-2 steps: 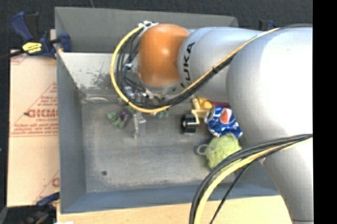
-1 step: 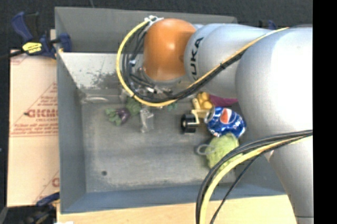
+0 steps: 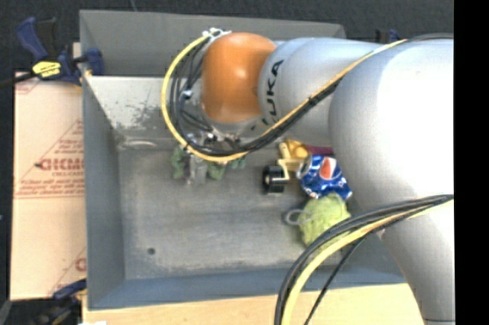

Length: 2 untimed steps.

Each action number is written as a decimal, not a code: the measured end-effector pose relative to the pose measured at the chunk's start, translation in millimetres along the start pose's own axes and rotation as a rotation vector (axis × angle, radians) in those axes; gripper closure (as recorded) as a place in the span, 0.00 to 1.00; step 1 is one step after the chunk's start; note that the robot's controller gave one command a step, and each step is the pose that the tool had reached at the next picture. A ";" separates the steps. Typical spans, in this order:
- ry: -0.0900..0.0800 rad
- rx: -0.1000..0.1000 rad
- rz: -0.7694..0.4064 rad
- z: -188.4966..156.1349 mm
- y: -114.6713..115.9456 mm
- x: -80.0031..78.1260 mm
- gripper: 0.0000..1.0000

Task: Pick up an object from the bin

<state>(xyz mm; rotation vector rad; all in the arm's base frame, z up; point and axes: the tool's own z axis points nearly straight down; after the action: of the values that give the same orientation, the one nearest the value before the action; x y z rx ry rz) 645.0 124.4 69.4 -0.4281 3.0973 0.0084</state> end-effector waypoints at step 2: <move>0.001 -0.001 0.001 -8.8 -0.3 0.5 1.00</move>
Offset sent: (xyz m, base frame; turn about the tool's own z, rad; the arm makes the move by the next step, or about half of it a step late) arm 0.0000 -0.0001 0.0199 0.0006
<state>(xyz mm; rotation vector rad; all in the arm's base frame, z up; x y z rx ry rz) 644.4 124.0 78.2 -0.4259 3.0983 0.0097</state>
